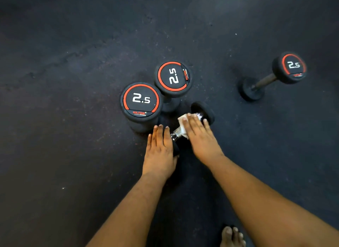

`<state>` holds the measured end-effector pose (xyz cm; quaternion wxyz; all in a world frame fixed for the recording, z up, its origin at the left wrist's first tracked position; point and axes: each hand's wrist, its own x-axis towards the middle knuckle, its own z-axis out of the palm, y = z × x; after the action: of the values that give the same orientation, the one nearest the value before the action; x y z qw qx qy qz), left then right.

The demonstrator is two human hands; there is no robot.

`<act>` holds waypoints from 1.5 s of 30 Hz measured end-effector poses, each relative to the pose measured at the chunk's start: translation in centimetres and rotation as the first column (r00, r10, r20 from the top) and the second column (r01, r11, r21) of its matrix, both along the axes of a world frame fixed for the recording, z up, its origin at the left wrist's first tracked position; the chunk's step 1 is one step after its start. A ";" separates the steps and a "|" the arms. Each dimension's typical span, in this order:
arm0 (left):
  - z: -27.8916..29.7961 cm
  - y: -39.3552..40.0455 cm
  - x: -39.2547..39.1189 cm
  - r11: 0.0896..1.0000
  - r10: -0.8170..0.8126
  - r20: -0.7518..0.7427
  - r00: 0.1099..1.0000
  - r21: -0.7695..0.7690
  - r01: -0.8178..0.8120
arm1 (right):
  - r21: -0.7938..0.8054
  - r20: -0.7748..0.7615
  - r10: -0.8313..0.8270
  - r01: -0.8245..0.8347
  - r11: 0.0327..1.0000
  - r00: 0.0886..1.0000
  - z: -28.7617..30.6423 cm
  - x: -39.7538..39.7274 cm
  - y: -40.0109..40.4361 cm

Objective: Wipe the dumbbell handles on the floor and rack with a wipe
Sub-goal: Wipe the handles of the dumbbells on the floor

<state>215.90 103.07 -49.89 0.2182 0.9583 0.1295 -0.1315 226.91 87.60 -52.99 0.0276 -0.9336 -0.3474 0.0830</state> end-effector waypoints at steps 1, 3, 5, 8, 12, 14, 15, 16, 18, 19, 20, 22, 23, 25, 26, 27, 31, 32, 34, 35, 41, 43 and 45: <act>-0.2 -0.1 0.0 1.000 0.001 0.003 1.000 0.003 -0.001 | -0.010 0.021 -0.063 0.063 0.998 0.998 0.3 -0.1 -0.4; -0.3 -0.2 -0.1 1.000 -0.001 0.015 1.000 0.006 0.001 | -0.011 0.032 -0.160 0.161 0.987 0.987 0.3 -0.5 0.5; -0.3 -0.2 -0.1 1.000 -0.004 0.020 1.000 0.011 0.004 | 0.007 -0.015 -0.052 0.052 0.999 0.999 0.6 -1.1 2.2; -0.3 0.0 -0.1 1.000 -0.006 0.020 1.000 0.010 0.006 | 0.019 0.007 0.301 -0.302 0.953 0.953 1.1 -0.4 2.1; -0.6 0.1 -0.2 1.000 -0.010 0.031 0.999 0.019 0.010 | -0.012 0.026 0.044 -0.044 0.999 0.999 1.4 2.4 0.5; -0.9 0.1 -0.5 1.000 -0.015 0.049 0.999 0.022 0.014 | -0.005 -0.034 0.063 -0.063 0.998 0.997 1.4 1.1 1.8; -1.0 0.2 -0.6 1.000 -0.012 0.060 0.998 0.025 0.011 | 0.016 -0.045 0.132 -0.131 0.991 0.990 1.3 0.2 2.3; -1.1 0.2 -0.8 1.000 -0.009 0.067 0.998 0.023 0.007 | 0.035 -0.042 0.218 -0.217 0.976 0.975 1.3 -0.8 2.7; -1.2 0.3 -1.0 1.000 -0.021 0.063 0.998 0.013 0.020 | 0.085 -0.055 0.328 -0.323 0.943 0.943 1.4 -1.6 2.1; -1.2 0.3 -1.1 0.999 -0.032 0.052 0.998 0.000 0.032 | 0.103 -0.065 0.369 -0.362 0.926 0.927 1.4 -1.5 1.3; -1.2 0.1 -1.2 0.999 -0.039 0.039 0.998 -0.020 0.040 | 0.099 -0.058 0.417 -0.411 0.906 0.907 1.3 -1.2 0.4; -1.0 -0.4 -1.3 0.998 -0.030 0.029 0.999 -0.061 0.031 | 0.055 -0.046 0.431 -0.428 0.902 0.901 1.2 -0.2 -1.3; -0.9 -0.8 -1.3 0.997 -0.008 0.025 1.000 -0.081 0.010 | 0.056 -0.050 0.349 -0.347 0.936 0.936 1.2 0.4 -1.8; -0.7 -1.3 -1.1 0.993 0.060 0.015 0.998 -0.107 -0.058 | 0.081 -0.097 0.090 -0.083 0.993 0.991 1.5 1.0 -1.5; -0.7 -1.4 -0.9 0.989 0.093 0.020 0.995 -0.116 -0.090 | 0.087 -0.108 0.010 -0.001 0.996 0.994 1.6 0.7 -0.8; -0.6 -1.3 -0.8 0.986 0.117 0.028 0.993 -0.123 -0.113 | 0.114 -0.108 0.005 0.007 0.993 0.994 1.7 -0.1 -0.1; -0.1 -0.6 -0.3 0.984 0.109 0.010 0.994 -0.145 -0.106 | 0.174 -0.162 0.294 -0.266 0.948 0.942 1.7 -3.0 0.6; -0.1 -0.6 -0.2 0.982 0.118 0.012 0.993 -0.150 -0.115 | 0.167 -0.145 0.334 -0.309 0.936 0.931 1.7 -2.4 0.1; 0.0 -0.6 -0.2 0.973 0.157 0.020 0.987 -0.172 -0.151 | 0.136 -0.100 0.247 -0.232 0.963 0.964 1.4 -0.6 -0.9; 0.0 -0.7 -0.2 0.969 0.168 0.020 0.986 -0.187 -0.161 | 0.123 -0.111 0.120 -0.106 0.987 0.987 1.3 0.4 -1.3; 0.6 0.0 0.2 0.956 0.184 0.003 0.983 -0.232 -0.178 | 0.214 -0.188 0.127 -0.086 0.973 0.974 1.2 -3.5 1.3; 0.7 0.1 0.2 0.953 0.190 -0.004 0.982 -0.240 -0.185 | 0.220 -0.155 0.208 -0.171 0.960 0.966 1.4 -3.3 1.0; 0.6 0.2 0.2 0.955 0.194 -0.005 0.981 -0.229 -0.191 | 0.196 -0.155 0.057 -0.025 0.980 0.986 1.3 -1.5 0.4</act>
<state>216.11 103.26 -49.30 0.3396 0.9108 0.2044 -0.1154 225.38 87.99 -51.69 0.1443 -0.9095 -0.3697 0.1240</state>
